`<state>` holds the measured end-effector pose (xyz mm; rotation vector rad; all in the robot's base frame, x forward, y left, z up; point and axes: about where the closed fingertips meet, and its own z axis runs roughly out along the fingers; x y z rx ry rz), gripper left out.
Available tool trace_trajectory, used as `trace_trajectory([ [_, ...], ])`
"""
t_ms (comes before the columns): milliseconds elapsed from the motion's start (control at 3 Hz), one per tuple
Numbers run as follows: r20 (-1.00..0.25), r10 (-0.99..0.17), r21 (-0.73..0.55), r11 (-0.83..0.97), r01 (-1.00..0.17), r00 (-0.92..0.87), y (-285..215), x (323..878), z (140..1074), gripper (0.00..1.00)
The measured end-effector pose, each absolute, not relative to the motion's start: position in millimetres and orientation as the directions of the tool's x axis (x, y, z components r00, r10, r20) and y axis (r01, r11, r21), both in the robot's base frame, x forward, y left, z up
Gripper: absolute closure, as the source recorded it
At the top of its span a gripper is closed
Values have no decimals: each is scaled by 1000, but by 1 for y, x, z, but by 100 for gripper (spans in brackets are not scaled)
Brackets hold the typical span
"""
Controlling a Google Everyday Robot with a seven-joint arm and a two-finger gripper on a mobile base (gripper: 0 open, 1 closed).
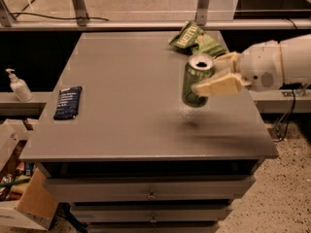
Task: Move green can near green jalapeno chip bag
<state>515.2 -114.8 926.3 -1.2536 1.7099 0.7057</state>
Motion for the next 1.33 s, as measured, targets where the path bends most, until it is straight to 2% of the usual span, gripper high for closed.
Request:
trace_trajectory([
  [667, -891, -444, -77, 341, -937, -89, -120, 520, 939, 100],
  [1333, -919, -390, -128, 447, -885, -65, -161, 579, 954, 100],
])
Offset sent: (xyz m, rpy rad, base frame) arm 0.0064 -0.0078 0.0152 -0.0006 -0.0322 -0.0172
